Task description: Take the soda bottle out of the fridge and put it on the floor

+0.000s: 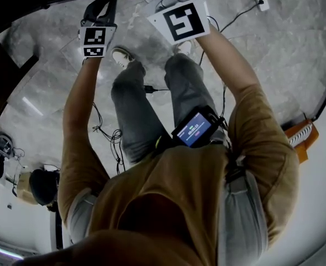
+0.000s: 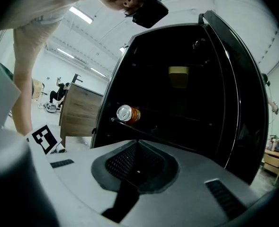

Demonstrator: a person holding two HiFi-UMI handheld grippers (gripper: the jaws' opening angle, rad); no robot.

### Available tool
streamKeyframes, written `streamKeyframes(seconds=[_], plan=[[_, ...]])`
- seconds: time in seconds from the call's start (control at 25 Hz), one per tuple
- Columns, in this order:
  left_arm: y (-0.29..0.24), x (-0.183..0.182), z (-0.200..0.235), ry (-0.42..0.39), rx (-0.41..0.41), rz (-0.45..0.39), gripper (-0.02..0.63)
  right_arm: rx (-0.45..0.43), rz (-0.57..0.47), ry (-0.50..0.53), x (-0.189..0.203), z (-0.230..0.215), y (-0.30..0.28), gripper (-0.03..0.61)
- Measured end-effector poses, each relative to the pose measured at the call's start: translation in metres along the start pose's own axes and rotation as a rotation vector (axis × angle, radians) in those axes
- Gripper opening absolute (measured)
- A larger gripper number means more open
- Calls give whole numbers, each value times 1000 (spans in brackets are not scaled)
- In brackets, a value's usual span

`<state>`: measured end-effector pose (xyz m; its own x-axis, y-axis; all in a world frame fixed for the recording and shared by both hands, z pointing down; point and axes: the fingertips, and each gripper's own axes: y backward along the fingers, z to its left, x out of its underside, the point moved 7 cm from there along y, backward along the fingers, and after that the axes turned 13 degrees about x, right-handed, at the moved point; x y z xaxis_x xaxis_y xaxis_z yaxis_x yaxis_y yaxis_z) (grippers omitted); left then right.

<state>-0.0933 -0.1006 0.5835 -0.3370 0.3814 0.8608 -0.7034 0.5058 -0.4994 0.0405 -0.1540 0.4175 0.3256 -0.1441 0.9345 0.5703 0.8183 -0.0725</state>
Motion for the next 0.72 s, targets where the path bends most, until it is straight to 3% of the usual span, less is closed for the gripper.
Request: streamKeyframes(seconds=[0.24,0.72], plan=[[32,-62,-17,8,-24,-37,2,-9,-1,-7,-54,-16,22,2],[63,-104,-28,-12,-52,-97,3,-24,24,-26,-76,-19,22,2]])
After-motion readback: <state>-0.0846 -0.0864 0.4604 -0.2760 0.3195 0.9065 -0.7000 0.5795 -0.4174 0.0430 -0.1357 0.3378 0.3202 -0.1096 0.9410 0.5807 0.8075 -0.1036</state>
